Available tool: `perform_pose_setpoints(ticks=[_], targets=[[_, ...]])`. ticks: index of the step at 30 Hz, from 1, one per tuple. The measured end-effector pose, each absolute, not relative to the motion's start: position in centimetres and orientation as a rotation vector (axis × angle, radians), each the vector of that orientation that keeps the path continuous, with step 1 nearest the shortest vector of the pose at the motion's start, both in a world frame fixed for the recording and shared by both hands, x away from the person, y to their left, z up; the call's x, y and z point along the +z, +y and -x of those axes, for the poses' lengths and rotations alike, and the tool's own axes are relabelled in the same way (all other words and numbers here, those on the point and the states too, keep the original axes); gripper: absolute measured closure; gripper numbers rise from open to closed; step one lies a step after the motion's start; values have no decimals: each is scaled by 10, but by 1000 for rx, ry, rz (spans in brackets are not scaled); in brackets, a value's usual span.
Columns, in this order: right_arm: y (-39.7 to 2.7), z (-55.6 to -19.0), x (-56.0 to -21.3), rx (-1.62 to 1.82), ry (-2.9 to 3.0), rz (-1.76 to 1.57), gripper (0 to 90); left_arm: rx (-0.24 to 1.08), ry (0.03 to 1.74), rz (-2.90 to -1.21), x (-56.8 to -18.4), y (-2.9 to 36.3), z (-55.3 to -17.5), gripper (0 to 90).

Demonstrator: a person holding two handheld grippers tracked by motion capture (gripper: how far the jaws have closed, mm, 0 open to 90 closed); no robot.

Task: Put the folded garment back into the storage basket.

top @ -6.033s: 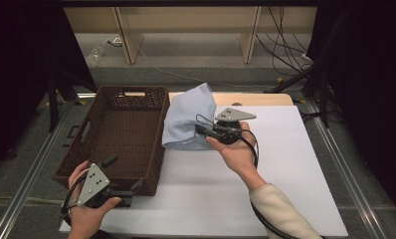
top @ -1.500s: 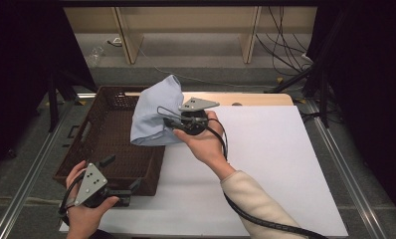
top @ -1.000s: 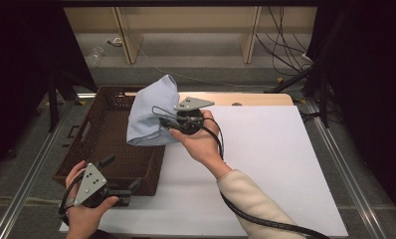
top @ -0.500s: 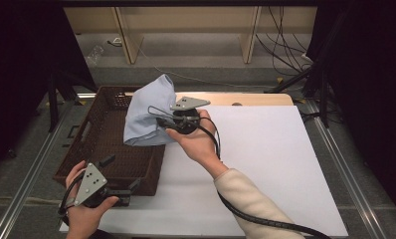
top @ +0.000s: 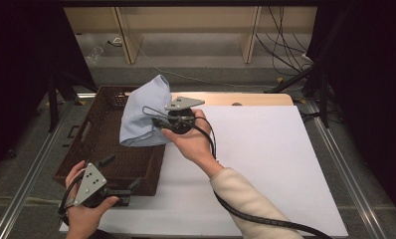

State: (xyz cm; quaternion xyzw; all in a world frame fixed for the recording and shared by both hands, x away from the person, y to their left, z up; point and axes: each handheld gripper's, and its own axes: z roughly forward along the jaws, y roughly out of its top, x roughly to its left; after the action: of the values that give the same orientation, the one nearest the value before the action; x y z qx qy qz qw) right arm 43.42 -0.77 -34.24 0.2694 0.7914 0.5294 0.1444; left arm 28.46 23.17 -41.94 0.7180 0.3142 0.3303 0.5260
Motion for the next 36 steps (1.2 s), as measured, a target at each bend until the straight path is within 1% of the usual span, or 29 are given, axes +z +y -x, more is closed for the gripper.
perform_pose_setpoints(ticks=[36], targets=[[18,-440,-349,1494,2320,-776,786,792,751,-1717,-419,232,-285,0]])
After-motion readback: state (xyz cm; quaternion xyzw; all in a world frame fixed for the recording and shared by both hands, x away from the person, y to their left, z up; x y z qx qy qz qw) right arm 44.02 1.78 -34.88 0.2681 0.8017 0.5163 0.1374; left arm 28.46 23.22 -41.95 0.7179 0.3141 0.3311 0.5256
